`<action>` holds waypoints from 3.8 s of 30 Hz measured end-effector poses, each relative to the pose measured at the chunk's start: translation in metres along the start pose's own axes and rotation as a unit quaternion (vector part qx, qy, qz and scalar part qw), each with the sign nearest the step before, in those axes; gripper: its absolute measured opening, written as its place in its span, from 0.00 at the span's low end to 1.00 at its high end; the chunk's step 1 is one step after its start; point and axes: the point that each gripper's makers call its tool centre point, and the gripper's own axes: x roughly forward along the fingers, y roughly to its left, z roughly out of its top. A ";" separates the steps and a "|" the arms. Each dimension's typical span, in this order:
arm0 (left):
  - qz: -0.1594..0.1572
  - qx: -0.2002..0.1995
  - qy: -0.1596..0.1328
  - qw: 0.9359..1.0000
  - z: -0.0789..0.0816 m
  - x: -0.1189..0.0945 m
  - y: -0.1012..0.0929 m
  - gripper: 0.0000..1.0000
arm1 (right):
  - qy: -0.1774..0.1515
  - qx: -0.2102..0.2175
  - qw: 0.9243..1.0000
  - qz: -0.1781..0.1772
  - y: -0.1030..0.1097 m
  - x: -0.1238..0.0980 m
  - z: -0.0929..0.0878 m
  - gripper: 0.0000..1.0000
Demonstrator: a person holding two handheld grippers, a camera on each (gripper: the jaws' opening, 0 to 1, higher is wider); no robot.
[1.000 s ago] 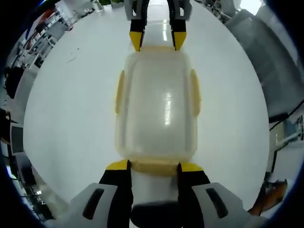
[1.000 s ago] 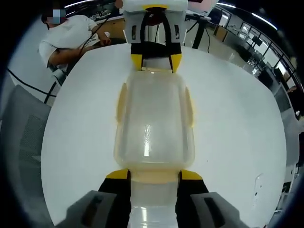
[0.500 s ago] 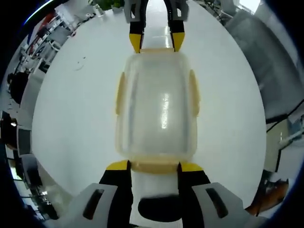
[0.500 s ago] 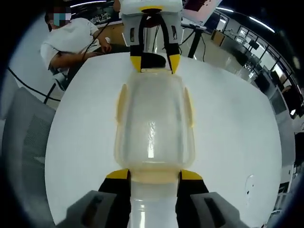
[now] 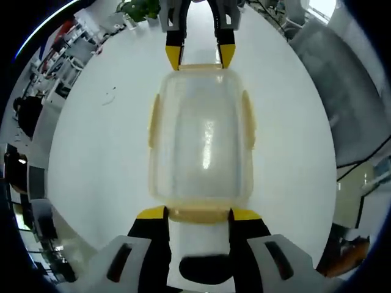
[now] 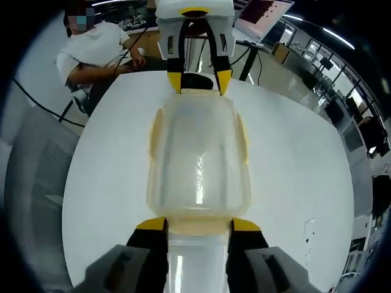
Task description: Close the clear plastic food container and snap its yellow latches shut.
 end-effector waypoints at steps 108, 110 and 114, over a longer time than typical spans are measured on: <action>-0.014 0.012 -0.039 0.999 0.193 0.059 -0.003 0.35 | 0.036 0.024 0.999 0.017 0.002 -0.072 -0.190 0.35; -0.014 0.011 -0.039 0.999 0.193 0.061 -0.003 0.35 | 0.035 0.024 0.999 0.018 0.002 -0.071 -0.191 0.35; -0.016 0.008 -0.040 0.999 0.194 0.062 -0.005 0.35 | 0.035 0.024 0.999 0.021 0.003 -0.067 -0.194 0.35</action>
